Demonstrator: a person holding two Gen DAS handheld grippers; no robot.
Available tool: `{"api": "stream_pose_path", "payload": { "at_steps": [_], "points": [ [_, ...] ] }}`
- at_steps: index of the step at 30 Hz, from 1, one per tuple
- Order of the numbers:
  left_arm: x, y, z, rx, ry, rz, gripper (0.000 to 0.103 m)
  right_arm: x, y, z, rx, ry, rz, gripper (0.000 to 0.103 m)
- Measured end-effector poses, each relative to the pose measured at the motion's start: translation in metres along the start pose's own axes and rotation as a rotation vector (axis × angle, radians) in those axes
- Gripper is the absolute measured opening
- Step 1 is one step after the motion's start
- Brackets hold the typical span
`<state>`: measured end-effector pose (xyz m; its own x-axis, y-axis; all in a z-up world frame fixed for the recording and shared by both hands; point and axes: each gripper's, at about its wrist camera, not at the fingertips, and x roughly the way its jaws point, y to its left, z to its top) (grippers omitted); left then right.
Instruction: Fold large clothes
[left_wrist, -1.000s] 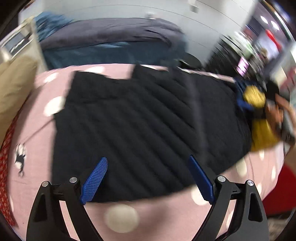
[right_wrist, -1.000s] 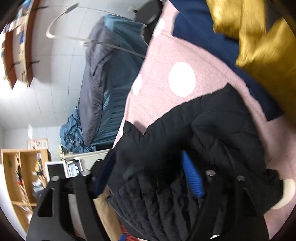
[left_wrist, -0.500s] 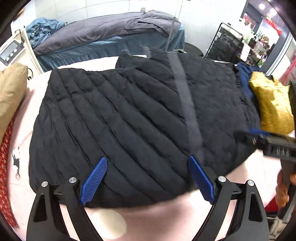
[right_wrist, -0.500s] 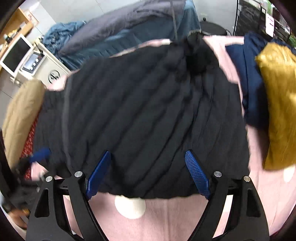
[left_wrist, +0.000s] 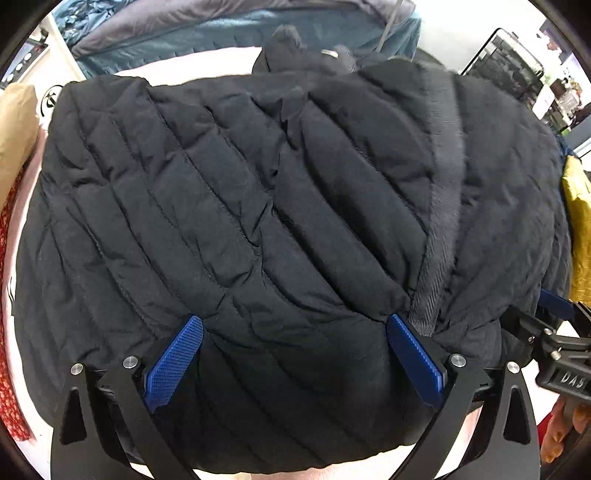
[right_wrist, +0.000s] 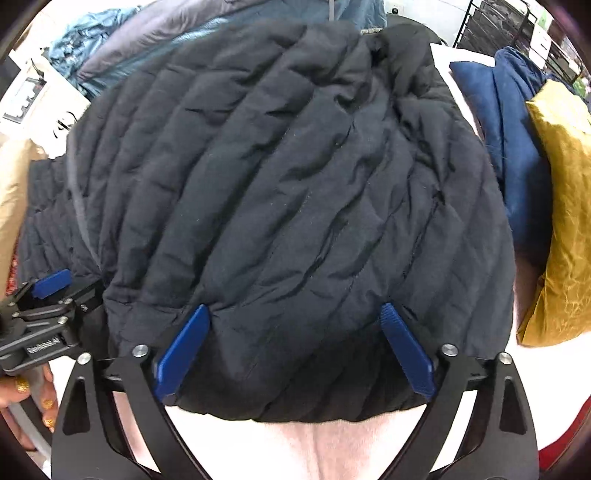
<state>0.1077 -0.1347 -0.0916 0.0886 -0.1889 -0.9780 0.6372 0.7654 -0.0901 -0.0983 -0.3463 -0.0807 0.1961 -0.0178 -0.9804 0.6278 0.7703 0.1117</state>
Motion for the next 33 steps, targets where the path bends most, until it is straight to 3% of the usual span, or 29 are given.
{"api": "stream_pose_path", "payload": {
  "at_steps": [6,14,21,28,30,33],
  "points": [
    [0.016,-0.006,0.011,0.009,0.037,0.045,0.098,0.02,0.002,0.006,-0.007,0.022,-0.034,0.097],
    [0.026,-0.02,0.011,0.02,0.016,0.077,0.099,0.029,0.006,0.0,-0.021,-0.024,-0.026,0.098],
    [0.02,-0.033,-0.019,0.036,-0.015,0.088,0.099,0.018,0.014,-0.043,-0.025,-0.061,-0.032,0.098],
    [0.004,-0.037,-0.052,0.05,-0.066,0.064,0.098,0.006,0.01,-0.053,0.006,-0.033,-0.013,0.098],
    [-0.006,-0.036,-0.059,0.044,-0.079,0.043,0.098,-0.007,0.005,-0.062,0.042,-0.067,0.02,0.098],
    [-0.029,-0.031,-0.076,-0.004,-0.136,0.003,0.097,-0.031,-0.01,-0.089,0.107,-0.188,0.077,0.098]
  ]
}}
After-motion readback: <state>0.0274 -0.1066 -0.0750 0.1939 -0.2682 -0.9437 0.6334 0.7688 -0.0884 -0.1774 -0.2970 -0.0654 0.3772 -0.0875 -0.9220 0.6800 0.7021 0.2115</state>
